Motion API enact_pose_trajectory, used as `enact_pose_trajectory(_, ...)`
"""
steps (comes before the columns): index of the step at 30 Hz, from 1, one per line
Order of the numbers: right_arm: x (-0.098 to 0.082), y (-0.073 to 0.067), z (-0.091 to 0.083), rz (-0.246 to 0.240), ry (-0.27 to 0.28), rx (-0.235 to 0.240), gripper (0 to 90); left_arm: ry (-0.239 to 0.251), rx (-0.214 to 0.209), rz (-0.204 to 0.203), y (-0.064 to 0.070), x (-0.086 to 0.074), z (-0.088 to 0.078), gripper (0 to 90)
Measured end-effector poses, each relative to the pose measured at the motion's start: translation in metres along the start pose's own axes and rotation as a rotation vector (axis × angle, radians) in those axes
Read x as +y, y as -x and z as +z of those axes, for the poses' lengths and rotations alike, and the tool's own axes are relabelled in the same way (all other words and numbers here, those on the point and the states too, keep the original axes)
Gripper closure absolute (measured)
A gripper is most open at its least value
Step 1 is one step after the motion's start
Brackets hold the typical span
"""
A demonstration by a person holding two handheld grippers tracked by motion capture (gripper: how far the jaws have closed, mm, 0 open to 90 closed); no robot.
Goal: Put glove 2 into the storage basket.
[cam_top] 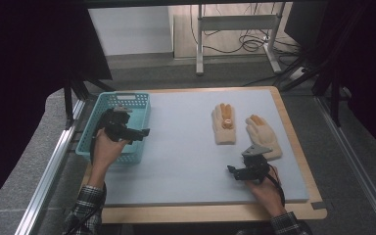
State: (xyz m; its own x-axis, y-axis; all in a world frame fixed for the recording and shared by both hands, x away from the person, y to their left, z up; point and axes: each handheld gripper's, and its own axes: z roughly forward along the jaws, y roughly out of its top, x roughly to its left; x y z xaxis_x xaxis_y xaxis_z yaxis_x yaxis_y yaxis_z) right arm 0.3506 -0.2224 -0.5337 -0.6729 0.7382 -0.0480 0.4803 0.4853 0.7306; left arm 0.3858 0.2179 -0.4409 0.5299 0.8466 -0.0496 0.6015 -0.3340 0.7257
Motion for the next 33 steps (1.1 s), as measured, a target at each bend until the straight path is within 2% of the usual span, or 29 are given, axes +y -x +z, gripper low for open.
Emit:
enact_pose_trajectory(3,0.0,0.0,0.0,0.0,0.0,0.0,19.5,0.009,-0.019,0.035,0.019,-0.001,0.004,1.4)
enact_pose_trajectory(12,0.0,0.0,0.0,0.0,-0.003,-0.004,18.3,0.066,-0.1,0.097,0.069,-0.013,0.014,1.4)
enact_pose_trajectory(16,0.0,0.0,0.0,0.003,-0.006,-0.008,16.6,0.078,-0.126,0.13,0.091,-0.024,0.018,1.4)
enact_pose_trajectory(21,0.0,0.0,0.001,0.005,-0.007,-0.008,16.0,0.062,-0.124,0.172,0.109,-0.043,0.029,1.4)
enact_pose_trajectory(29,0.0,0.0,0.001,0.006,-0.006,-0.008,16.0,0.045,-0.151,0.134,0.114,-0.073,0.047,1.3)
enact_pose_trajectory(33,0.0,0.0,0.001,0.007,-0.006,-0.007,16.0,0.021,-0.125,0.125,0.112,-0.086,0.053,1.4)
